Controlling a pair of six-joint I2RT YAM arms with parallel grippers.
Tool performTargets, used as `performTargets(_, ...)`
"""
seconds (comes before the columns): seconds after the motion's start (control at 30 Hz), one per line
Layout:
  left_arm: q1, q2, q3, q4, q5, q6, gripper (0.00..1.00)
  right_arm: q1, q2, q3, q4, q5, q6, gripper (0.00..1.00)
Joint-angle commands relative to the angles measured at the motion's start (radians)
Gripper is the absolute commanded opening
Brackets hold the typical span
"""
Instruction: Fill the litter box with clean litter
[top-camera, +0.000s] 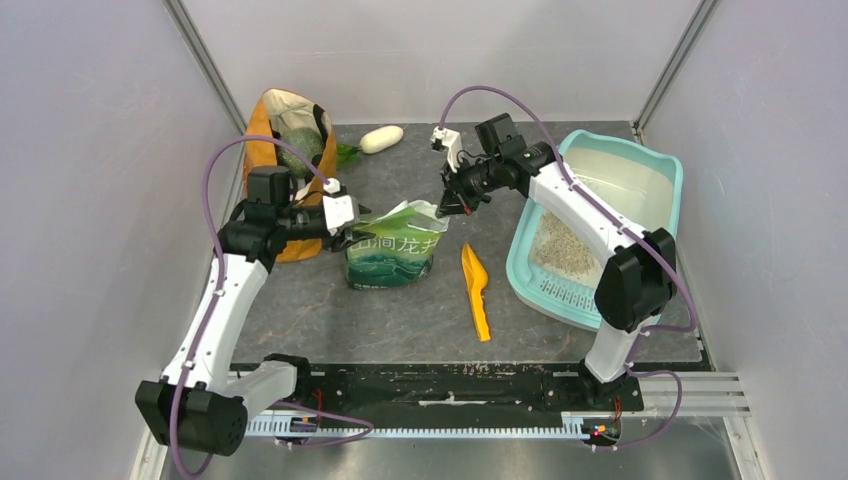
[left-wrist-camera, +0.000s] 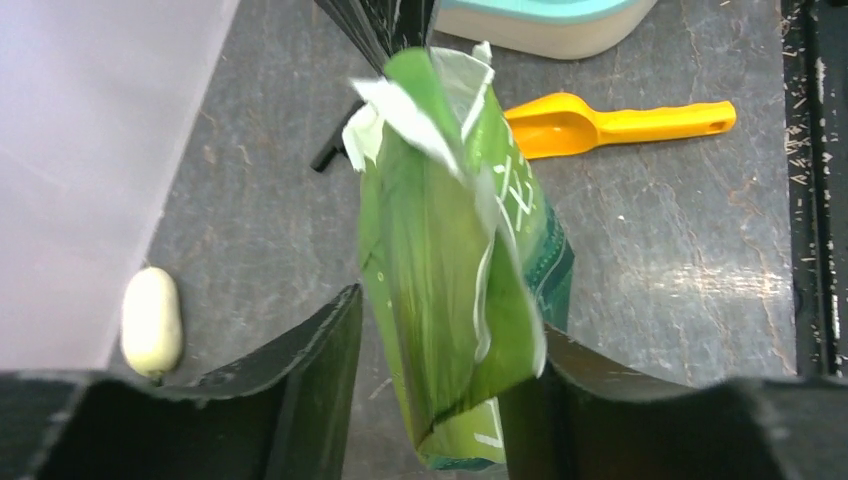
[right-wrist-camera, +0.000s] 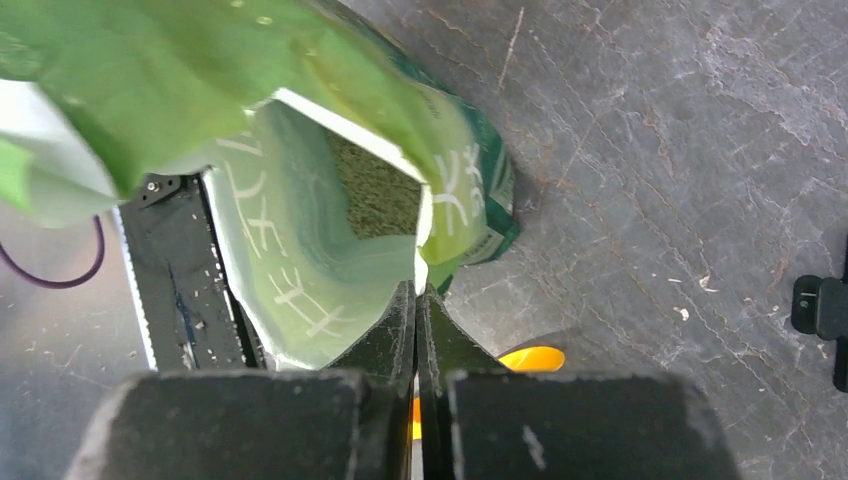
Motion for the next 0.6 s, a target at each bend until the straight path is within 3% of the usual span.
performTargets(0.0, -0.068, 0.001, 0.098, 0.015, -0.089, -0.07, 0.58, 0.031, -0.028, 0.088, -0.072, -0.015, 0.013, 0.0)
performTargets(0.27, -0.195, 0.114, 0.26, -0.163, -0.284, -0.037, 0.54, 0.054, -0.018, 0.138, -0.135, 0.031, 0.002, 0.0)
performTargets(0.33, -0.21, 0.146, 0.286, -0.224, -0.32, 0.01, 0.35, 0.053, -0.013, 0.155, -0.158, 0.033, -0.001, 0.0)
performTargets(0.37, -0.212, 0.161, 0.305, -0.271, -0.327, 0.06, 0.16, 0.054, -0.012, 0.163, -0.174, 0.042, -0.009, 0.0)
performTargets(0.4, -0.201, 0.168, 0.33, -0.299, -0.319, 0.078, 0.05, 0.055, -0.014, 0.168, -0.194, 0.059, -0.024, 0.0)
performTargets(0.5, -0.02, 0.141, 0.371, -0.285, -0.042, 0.037, 0.02, 0.037, -0.027, 0.135, -0.235, 0.146, -0.074, 0.0)
performTargets(0.57, 0.006, 0.11, 0.374, -0.27, -0.025, 0.05, 0.02, 0.026, -0.029, 0.114, -0.257, 0.189, -0.095, 0.0)
